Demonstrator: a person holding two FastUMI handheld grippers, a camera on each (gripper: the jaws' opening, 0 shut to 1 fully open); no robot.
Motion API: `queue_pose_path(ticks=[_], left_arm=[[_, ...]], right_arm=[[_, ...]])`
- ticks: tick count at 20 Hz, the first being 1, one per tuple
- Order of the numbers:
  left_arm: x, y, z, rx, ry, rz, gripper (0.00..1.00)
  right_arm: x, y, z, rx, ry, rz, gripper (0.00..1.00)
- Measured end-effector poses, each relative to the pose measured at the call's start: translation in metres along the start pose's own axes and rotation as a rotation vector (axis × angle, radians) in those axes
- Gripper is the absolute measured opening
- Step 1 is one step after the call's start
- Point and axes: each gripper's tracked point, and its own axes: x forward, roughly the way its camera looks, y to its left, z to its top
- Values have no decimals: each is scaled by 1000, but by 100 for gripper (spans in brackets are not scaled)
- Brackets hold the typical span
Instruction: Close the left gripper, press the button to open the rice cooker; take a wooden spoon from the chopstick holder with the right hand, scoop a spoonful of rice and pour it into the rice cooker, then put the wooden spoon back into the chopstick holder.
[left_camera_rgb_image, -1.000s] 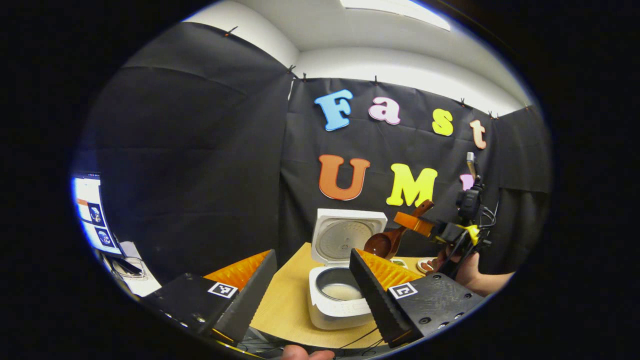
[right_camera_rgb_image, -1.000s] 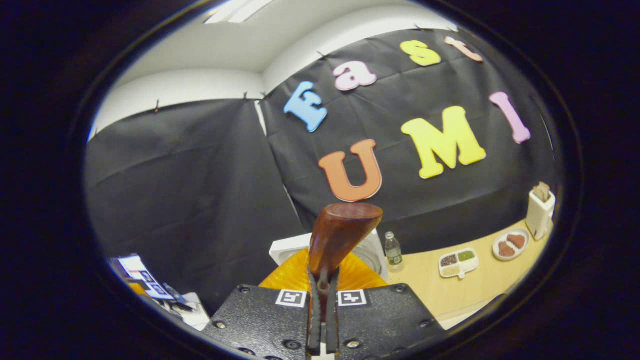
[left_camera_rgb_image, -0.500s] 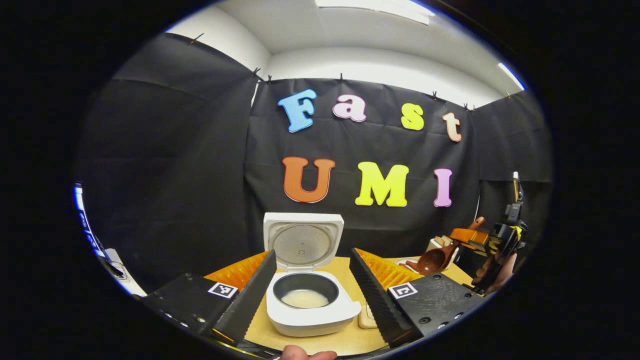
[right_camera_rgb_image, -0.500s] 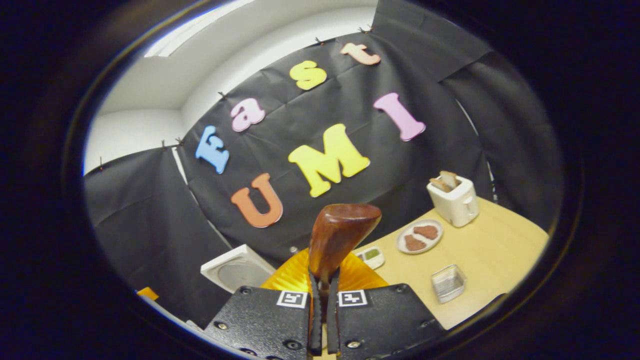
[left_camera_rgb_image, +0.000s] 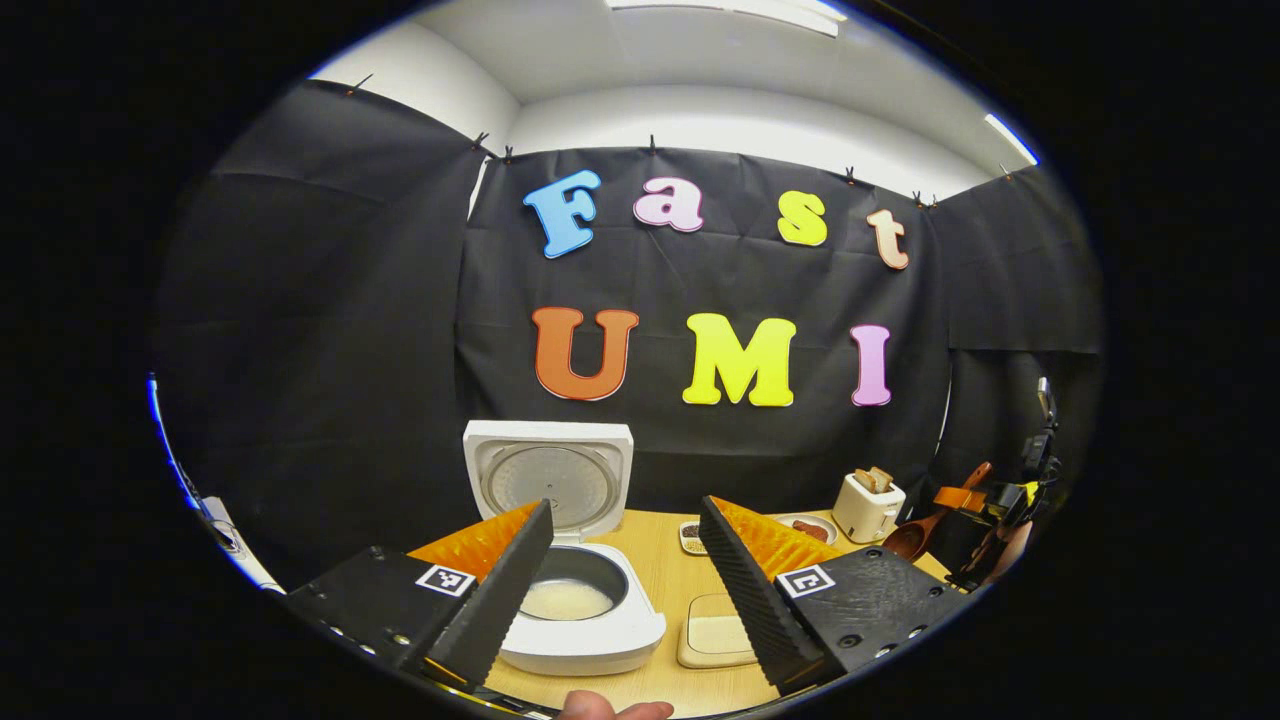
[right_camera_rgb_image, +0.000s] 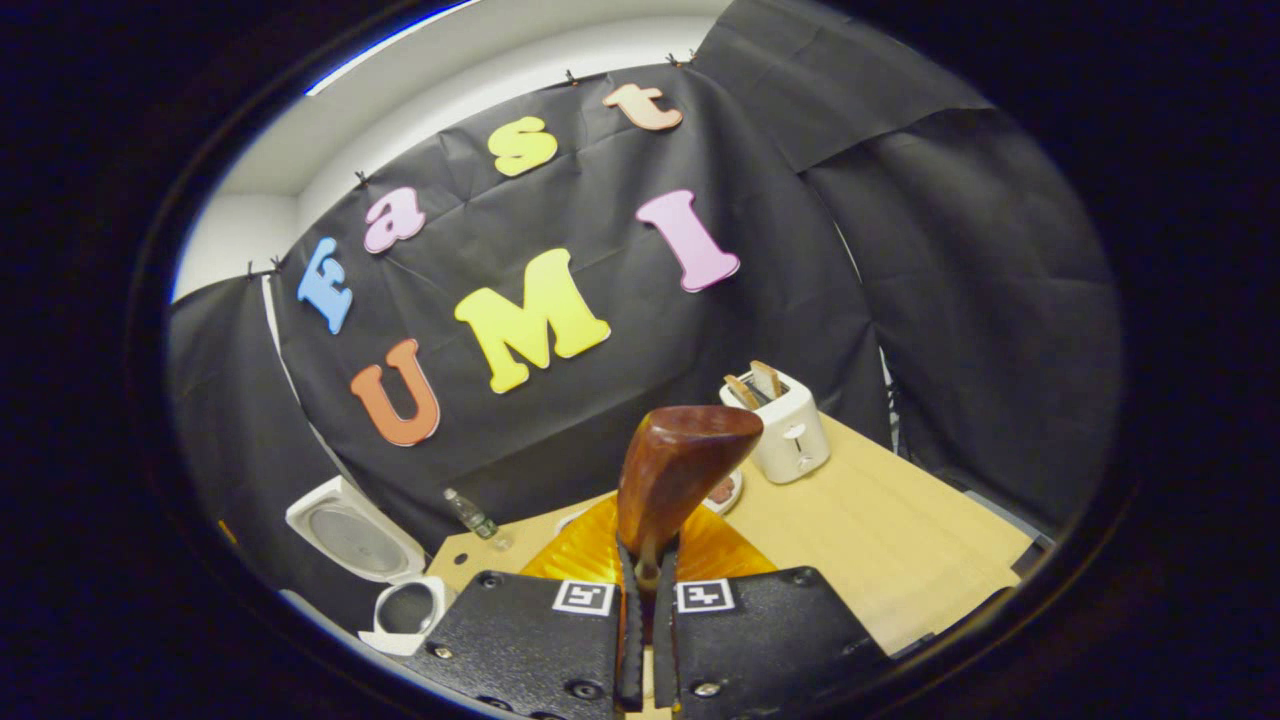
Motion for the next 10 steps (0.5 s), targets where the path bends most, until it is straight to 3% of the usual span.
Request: queue_pose_path(ticks=[10], left_arm=[[5, -4, -13, 18, 54, 68, 94]], right_arm=[[73, -40, -73, -79, 125, -47, 9]])
